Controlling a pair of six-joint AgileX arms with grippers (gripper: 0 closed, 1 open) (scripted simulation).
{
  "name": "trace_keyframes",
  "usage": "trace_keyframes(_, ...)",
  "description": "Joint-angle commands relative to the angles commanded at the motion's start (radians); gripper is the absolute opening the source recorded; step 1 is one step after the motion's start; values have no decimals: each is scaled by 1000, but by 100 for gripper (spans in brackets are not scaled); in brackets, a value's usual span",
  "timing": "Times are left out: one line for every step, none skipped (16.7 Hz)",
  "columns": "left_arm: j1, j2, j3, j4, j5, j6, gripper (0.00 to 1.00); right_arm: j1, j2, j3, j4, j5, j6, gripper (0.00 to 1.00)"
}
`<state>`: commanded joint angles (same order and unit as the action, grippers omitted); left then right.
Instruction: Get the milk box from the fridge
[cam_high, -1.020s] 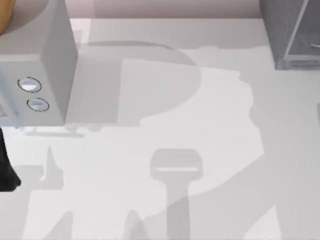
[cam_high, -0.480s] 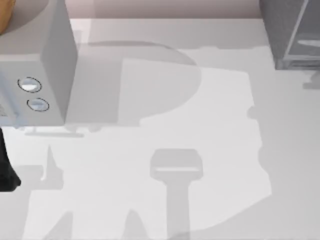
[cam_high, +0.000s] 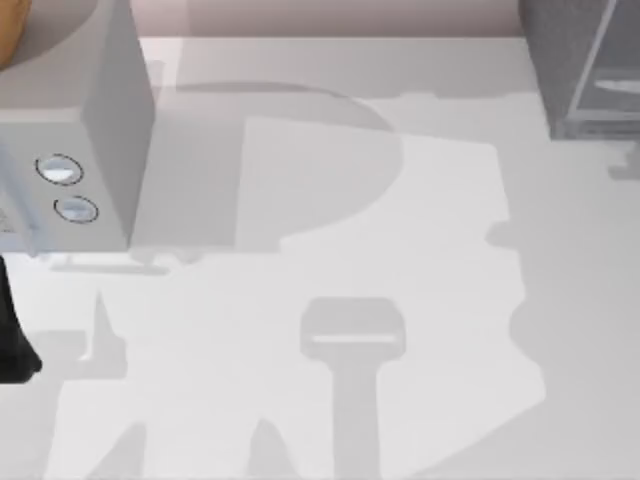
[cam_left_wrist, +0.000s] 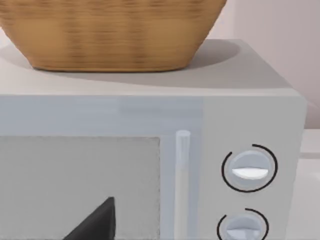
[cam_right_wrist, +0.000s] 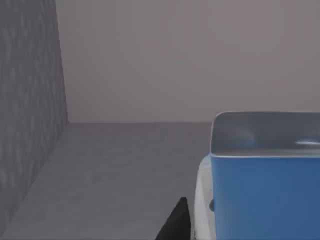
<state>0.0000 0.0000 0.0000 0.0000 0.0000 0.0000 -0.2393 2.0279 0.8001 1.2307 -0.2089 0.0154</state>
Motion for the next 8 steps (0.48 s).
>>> trace_keyframes(0,0,0,0,0,0,100,4,-30,-10,-16,3,-2,0)
trace_keyframes(0,0,0,0,0,0,100,9,-69,-23,-39,8,-3,0)
trace_keyframes(0,0,0,0,0,0,100,15,-119,-41,-68,13,-5,0)
trace_keyframes(0,0,0,0,0,0,100,22,-178,-62,-102,19,-7,0)
trace_keyframes(0,0,0,0,0,0,100,29,-247,-87,-143,27,-9,0)
trace_keyframes(0,0,0,0,0,0,100,38,-325,-117,-188,35,-10,0)
trace_keyframes(0,0,0,0,0,0,100,47,-412,-150,-238,44,-12,0)
trace_keyframes(0,0,0,0,0,0,100,57,-506,-187,-293,53,-13,0)
